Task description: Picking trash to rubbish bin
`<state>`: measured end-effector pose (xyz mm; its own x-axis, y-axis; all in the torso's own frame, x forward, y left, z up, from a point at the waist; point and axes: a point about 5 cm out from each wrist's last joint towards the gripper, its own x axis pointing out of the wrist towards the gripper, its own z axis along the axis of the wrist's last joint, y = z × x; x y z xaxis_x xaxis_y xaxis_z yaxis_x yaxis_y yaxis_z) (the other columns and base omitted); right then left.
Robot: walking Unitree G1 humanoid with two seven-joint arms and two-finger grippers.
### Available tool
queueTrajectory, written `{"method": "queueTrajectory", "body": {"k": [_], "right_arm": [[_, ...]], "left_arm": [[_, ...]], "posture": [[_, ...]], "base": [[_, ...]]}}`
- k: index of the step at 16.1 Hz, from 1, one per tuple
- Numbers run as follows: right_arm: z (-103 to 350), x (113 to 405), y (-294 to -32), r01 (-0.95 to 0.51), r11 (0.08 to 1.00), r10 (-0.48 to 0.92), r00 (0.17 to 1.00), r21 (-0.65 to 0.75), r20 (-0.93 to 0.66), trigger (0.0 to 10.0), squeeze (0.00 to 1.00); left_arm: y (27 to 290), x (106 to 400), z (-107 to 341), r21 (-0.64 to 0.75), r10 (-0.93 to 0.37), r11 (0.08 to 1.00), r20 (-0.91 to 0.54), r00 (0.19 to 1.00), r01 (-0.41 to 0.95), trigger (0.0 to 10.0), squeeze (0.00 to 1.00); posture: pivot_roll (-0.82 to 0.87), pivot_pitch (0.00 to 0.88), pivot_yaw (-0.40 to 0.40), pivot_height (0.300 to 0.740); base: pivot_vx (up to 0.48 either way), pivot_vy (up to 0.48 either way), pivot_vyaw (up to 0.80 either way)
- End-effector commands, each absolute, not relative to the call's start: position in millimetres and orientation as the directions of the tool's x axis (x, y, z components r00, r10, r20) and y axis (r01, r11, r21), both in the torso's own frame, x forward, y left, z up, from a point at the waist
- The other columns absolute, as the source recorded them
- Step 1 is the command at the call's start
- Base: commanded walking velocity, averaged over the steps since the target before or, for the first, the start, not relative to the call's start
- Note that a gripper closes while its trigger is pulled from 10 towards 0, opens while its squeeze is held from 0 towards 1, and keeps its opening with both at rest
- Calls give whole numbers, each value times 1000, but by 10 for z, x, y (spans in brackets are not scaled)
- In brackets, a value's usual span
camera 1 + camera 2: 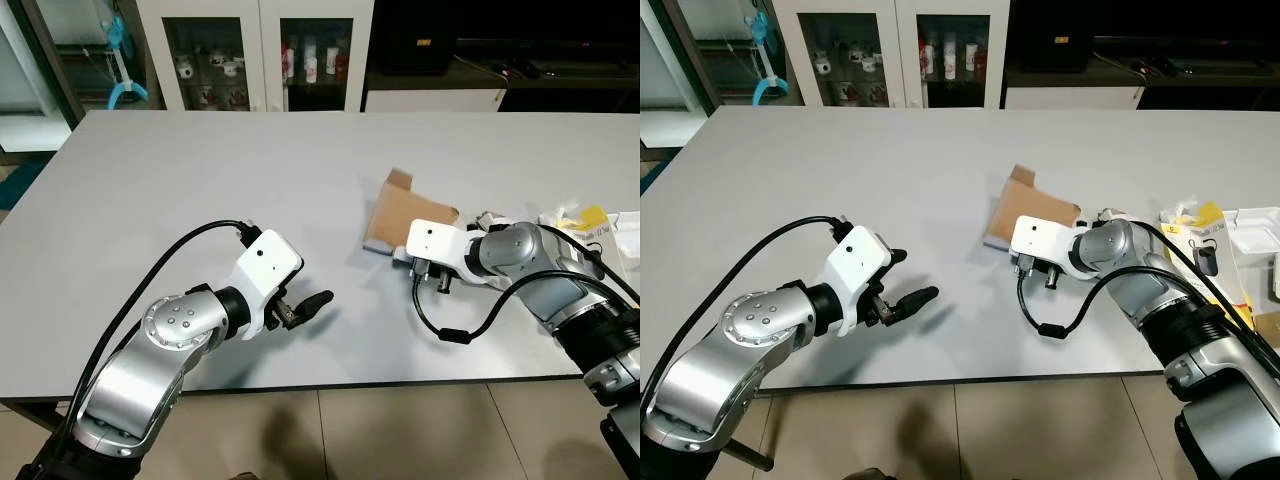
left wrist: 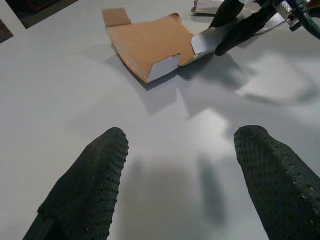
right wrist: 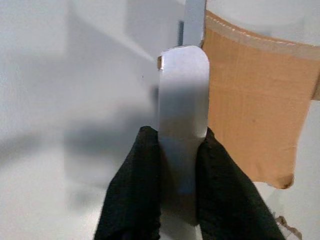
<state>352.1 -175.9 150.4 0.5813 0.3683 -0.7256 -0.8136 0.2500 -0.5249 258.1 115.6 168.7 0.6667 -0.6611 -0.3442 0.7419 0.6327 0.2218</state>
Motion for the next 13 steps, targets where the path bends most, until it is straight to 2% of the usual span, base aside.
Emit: {"method": "queueTrajectory", "body": {"k": [1,5,7,11,12,13], "right_arm": [[1562,3514,-1765,-811,270,391,584,-518,-711,0,0],[1771,3439,-1695,-780,355,469,625,-515,-624,0,0],[2028,3315,-1657,-737,426,516,675,-525,-528,0,0],[2085,3035,-1580,-678,514,531,733,-526,-426,0,0],[2094,2946,-1563,-613,609,532,787,-503,-314,0,0],[2087,2912,-1556,-580,655,530,809,-484,-252,0,0]], "left_arm": [[1137,2585,1692,221,-673,618,-347,653,754,10000,0],[1141,2609,1729,210,-658,658,-308,687,724,10000,0],[1175,2625,1735,200,-633,691,-296,715,695,10000,0],[1267,2587,1664,222,-547,762,-284,787,609,10000,0],[1315,2607,1682,229,-508,798,-242,827,557,10000,0],[1324,2614,1688,226,-494,814,-219,842,536,10000,0]], "posture": [[-54,0,-5,740],[-54,2,-7,740],[-49,18,-28,740],[-50,37,-21,740],[-54,40,-9,740],[-56,41,-7,740]], "base": [[0,0,0],[0,0,0],[0,0,0],[0,0,0],[0,0,0],[0,0,0]]}}
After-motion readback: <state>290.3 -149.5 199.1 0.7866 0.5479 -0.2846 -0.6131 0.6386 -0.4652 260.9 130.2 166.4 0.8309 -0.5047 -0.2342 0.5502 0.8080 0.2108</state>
